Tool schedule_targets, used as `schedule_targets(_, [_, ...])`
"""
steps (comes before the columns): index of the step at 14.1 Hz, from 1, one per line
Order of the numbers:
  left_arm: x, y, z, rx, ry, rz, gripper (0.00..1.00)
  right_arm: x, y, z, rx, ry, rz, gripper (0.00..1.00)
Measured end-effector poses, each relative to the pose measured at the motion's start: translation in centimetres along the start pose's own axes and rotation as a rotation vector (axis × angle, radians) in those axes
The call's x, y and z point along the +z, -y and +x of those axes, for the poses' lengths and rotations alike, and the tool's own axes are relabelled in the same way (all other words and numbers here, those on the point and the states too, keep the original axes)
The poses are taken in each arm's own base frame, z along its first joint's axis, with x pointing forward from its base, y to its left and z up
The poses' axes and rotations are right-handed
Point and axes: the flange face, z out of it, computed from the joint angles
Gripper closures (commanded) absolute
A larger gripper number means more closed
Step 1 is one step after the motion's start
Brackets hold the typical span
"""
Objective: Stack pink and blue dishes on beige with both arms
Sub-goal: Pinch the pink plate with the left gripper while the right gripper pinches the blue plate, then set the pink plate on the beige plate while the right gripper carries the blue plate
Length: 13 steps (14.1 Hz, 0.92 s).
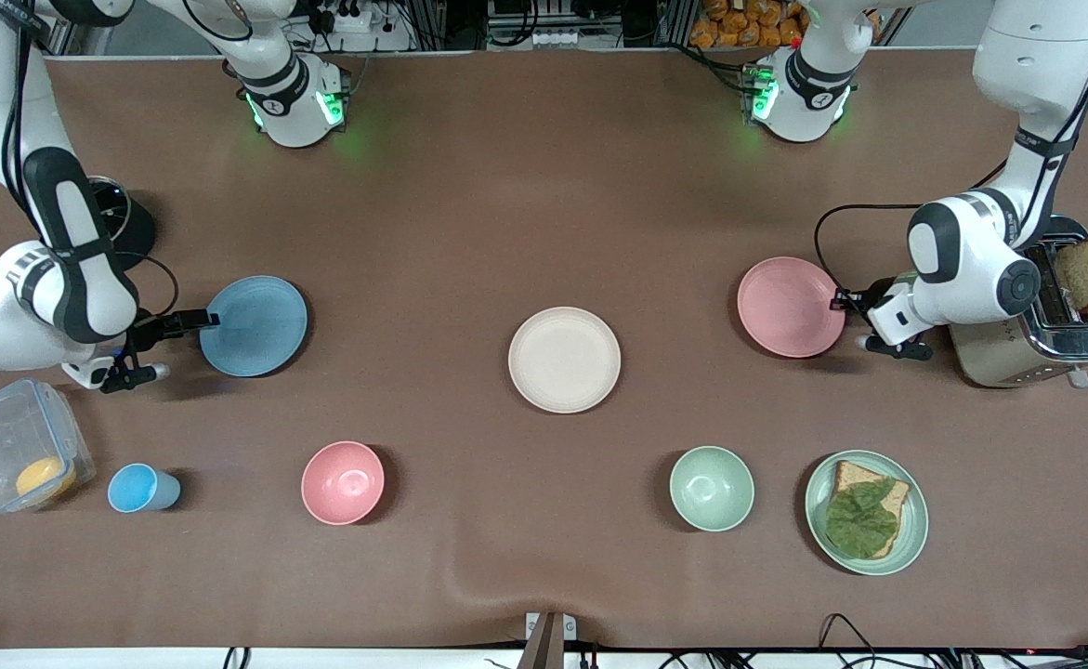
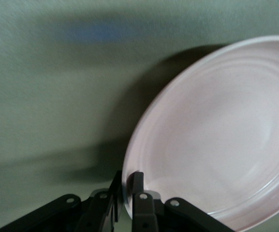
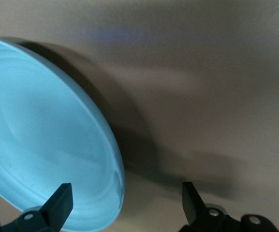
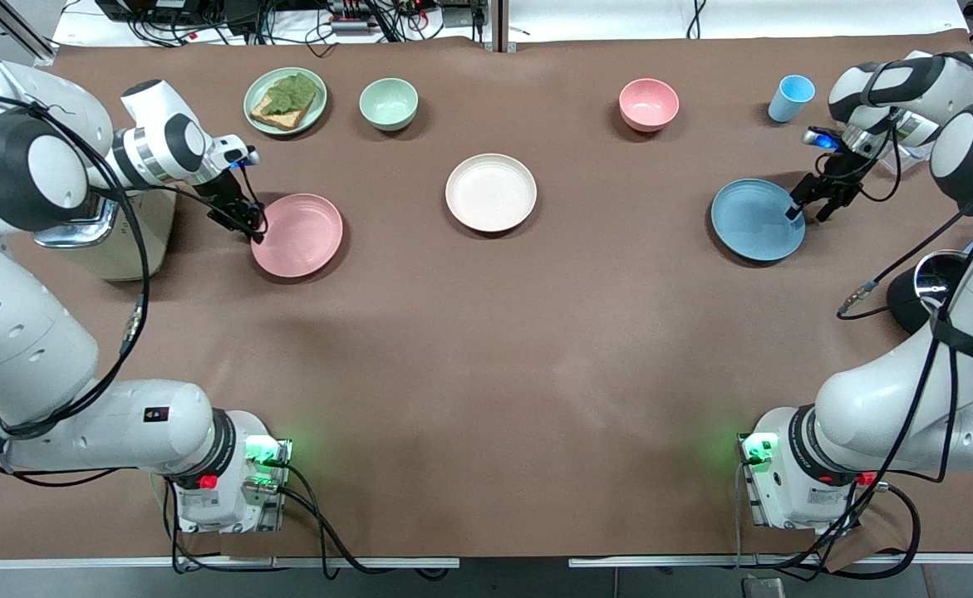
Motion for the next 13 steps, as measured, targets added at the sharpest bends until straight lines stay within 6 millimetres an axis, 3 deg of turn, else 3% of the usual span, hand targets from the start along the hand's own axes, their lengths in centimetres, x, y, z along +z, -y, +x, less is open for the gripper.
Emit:
schedule_targets(2, [-0.7, 0.1, 0.4, 0.008, 0.003, -0.007, 1.00, 0.3, -0.1, 0.0, 0.006, 0.000, 0.010, 0.63])
schedule_targets(3, [-1.5, -0.1, 0.7, 0.014, 0.015, -0.016, 1.00, 0.3, 0.0, 0.0, 0.007, 0.003, 0.018, 0.82])
schedule_targets(4, [-2.7, -0.5, 1.3, 0.022, 0.028, -0.032, 1.00, 0.3, 0.1, 0.0, 0.006, 0.008, 0.025, 0.94])
schedule_targets(6, [-6.4, -2.7, 3.0, 0.052, 0.043, -0.086, 1.00, 0.3, 0.3, 0.0, 0.006, 0.013, 0.031, 1.00])
schedule_targets(9, [-11.9, -8.5, 5.7, 0.083, 0.030, -0.139, 1.00, 0.4, 0.4, 0.0, 0.004, 0.015, 0.034, 1.00])
schedule_targets(11, [-13.1, -13.6, 7.2, 0.066, 0.013, -0.181, 1.00, 0.3, 0.5, 0.1, 0.004, 0.019, 0.045, 1.00])
schedule_targets(13, [-12.5, -19.6, 9.2, 0.064, 0.021, -0.196, 1.00, -0.1, 0.9, 0.2, 0.000, 0.033, 0.064, 1.00])
